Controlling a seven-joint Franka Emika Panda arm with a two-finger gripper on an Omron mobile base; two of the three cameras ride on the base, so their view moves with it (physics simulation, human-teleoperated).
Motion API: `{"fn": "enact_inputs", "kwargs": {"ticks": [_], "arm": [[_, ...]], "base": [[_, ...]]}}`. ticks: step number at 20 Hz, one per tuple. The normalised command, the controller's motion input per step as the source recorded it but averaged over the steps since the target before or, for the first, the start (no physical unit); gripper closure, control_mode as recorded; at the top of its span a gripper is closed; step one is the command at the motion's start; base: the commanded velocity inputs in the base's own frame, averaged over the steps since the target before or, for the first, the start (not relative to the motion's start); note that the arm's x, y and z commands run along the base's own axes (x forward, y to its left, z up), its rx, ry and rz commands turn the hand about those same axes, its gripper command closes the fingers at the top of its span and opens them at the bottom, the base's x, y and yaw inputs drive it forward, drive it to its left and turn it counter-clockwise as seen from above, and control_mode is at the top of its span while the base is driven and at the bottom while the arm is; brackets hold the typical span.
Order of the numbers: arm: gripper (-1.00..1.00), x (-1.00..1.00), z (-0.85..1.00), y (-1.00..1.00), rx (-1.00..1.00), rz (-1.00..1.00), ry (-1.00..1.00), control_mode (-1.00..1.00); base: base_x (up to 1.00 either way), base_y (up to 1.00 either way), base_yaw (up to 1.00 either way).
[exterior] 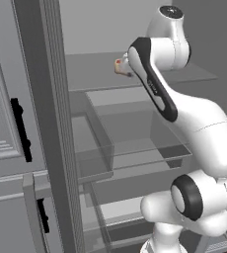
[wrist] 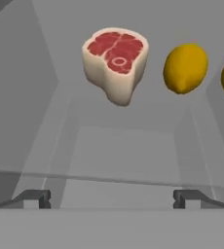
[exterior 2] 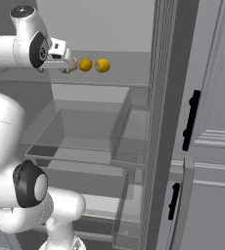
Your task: Place one lemon and one steak in each tupperware on the nearby counter, to pack two identical lunches.
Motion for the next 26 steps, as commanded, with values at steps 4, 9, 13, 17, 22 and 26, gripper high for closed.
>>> {"fn": "enact_inputs", "kwargs": {"ticks": [4, 9, 13, 17, 22, 26], "arm": [[-1.0, 0.98, 0.0, 0.0, 0.0, -0.02, -0.06, -1.0], [-1.0, 0.64, 0.0, 0.0, 0.0, 0.0, 0.0, -1.0], [-1.0, 0.63, -0.04, 0.11, -0.01, 0.0, 0.0, -1.0], [-1.0, 0.43, -0.18, 0.24, -0.02, 0.0, 0.0, -1.0], [-1.0, 0.12, -0.34, 0.05, 0.0, 0.0, 0.0, -1.0], [1.0, -0.31, -0.58, -0.09, 0.0, 0.0, 0.0, -1.0]], "base": [[0.0, 0.0, 0.0], [0.0, 0.0, 0.0], [0.0, 0.0, 0.0], [0.0, 0.0, 0.0], [0.0, 0.0, 0.0], [0.0, 0.0, 0.0]]}}
